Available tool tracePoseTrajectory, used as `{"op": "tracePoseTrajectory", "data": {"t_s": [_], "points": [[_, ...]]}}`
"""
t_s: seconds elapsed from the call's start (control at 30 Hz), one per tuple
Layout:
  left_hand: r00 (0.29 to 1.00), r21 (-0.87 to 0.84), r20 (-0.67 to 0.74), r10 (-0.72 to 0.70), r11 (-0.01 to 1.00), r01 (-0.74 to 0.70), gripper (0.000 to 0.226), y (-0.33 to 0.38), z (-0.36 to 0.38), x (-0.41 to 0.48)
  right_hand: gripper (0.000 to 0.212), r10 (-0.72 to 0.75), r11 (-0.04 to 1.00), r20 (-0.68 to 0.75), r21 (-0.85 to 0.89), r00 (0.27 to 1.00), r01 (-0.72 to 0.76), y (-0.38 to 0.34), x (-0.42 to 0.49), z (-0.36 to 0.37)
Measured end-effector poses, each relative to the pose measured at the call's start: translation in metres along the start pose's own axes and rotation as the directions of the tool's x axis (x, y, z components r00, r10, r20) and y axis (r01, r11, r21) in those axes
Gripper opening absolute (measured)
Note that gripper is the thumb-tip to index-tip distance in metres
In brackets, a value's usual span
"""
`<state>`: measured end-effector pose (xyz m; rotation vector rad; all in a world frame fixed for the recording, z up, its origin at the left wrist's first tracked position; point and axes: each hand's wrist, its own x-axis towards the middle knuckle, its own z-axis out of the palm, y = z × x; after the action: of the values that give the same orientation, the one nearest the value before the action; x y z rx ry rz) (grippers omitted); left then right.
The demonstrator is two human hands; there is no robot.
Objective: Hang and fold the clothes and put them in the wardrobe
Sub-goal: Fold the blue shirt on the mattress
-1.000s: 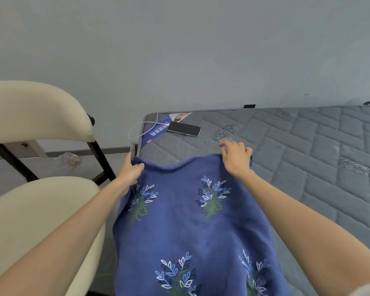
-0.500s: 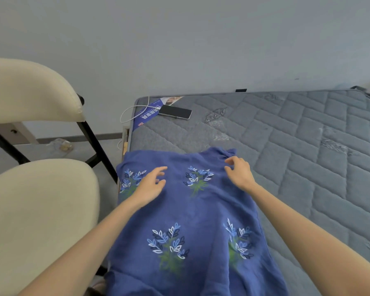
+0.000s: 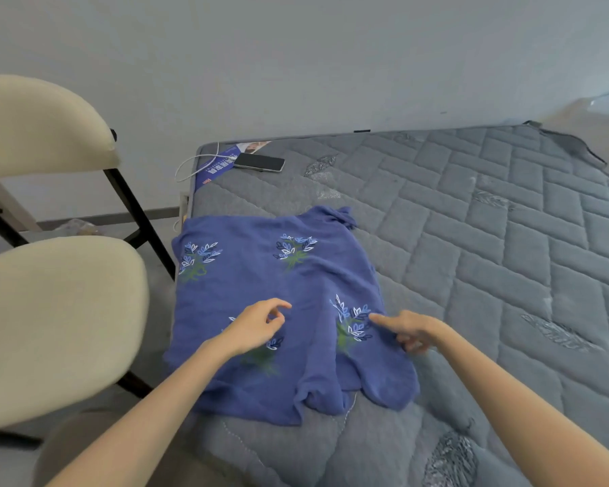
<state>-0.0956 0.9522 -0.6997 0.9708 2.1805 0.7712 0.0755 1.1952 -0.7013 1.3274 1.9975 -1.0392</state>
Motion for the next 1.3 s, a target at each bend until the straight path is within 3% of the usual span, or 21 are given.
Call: {"op": "tracePoseTrajectory", "data": {"t_s": [0.07, 0.13, 0.2, 0.3, 0.37, 0.43, 0.57, 0.63, 0.73, 0.83, 0.93, 1.0, 1.1, 1.2, 1.3], "points": [[0.999, -0.010, 0.035, -0.005, 1.000, 0.006, 0.028, 0.002, 0.010, -0.010, 0.056, -0.002, 0.999, 0.081, 0.042, 0.997, -0.001, 0.013, -0.009, 0.006], [0.999, -0.032, 0.049, 0.002, 1.000, -0.001, 0.032, 0.005, 0.020, -0.020, 0.057, -0.043, 0.998, 0.063, 0.044, 0.997, 0.040, 0.024, -0.010, 0.013], [0.998, -0.033, 0.062, 0.021, 0.999, -0.019, 0.046, 0.006, 0.030, -0.030, 0.041, -0.111, 0.993, -0.008, 0.048, 0.994, 0.112, 0.032, -0.010, 0.021], [0.987, 0.108, 0.139, 0.076, 0.990, -0.092, 0.085, 0.005, 0.047, -0.046, 0.019, -0.197, 0.919, -0.172, 0.312, 0.965, 0.243, 0.042, -0.011, 0.030], [0.975, 0.242, 0.197, 0.100, 0.959, -0.147, 0.101, 0.003, 0.057, -0.051, 0.010, -0.193, 0.853, -0.364, 0.397, 0.911, 0.339, 0.050, -0.009, 0.031], [0.972, 0.341, 0.219, 0.087, 0.926, -0.160, 0.104, 0.003, 0.066, -0.055, 0.027, -0.165, 0.850, -0.540, 0.346, 0.825, 0.397, 0.060, -0.005, 0.026], [0.983, 0.466, 0.165, 0.074, 0.873, -0.144, 0.077, 0.006, 0.081, -0.059, 0.016, -0.050, 0.843, -0.708, 0.349, 0.705, 0.410, 0.075, -0.006, 0.015], [0.989, 0.480, 0.124, 0.076, 0.868, -0.127, 0.065, 0.007, 0.087, -0.060, 0.026, 0.019, 0.799, -0.721, 0.428, 0.693, 0.423, 0.079, -0.003, 0.014], [0.989, 0.514, 0.007, 0.146, 0.848, -0.129, 0.063, 0.009, 0.095, -0.059, 0.048, 0.056, 0.673, -0.623, 0.601, 0.780, 0.432, 0.086, 0.002, 0.020], [0.963, 0.585, -0.067, 0.262, 0.792, -0.175, 0.073, 0.012, 0.106, -0.057, 0.070, 0.071, 0.670, -0.536, 0.651, 0.841, 0.358, 0.098, 0.008, 0.027], [0.881, 0.649, -0.145, 0.450, 0.715, -0.258, 0.085, 0.013, 0.118, -0.052, 0.077, 0.061, 0.690, -0.456, 0.662, 0.888, 0.293, 0.113, 0.012, 0.032], [0.836, 0.646, -0.178, 0.520, 0.702, -0.300, 0.081, 0.013, 0.126, -0.050, 0.065, 0.026, 0.728, -0.386, 0.639, 0.922, 0.247, 0.120, 0.009, 0.032], [0.809, 0.594, -0.203, 0.552, 0.726, -0.346, 0.048, 0.017, 0.135, -0.053, 0.036, -0.084, 0.740, -0.352, 0.605, 0.932, 0.295, 0.119, 0.001, 0.034], [0.769, 0.556, -0.246, 0.590, 0.736, -0.387, 0.009, 0.013, 0.138, -0.055, 0.016, -0.159, 0.593, -0.491, 0.646, 0.857, 0.480, 0.113, -0.007, 0.040], [0.768, 0.419, -0.259, 0.586, 0.784, -0.457, 0.019, 0.009, 0.143, -0.061, 0.012, -0.133, 0.378, -0.594, 0.710, 0.794, 0.594, 0.111, -0.014, 0.038]]}}
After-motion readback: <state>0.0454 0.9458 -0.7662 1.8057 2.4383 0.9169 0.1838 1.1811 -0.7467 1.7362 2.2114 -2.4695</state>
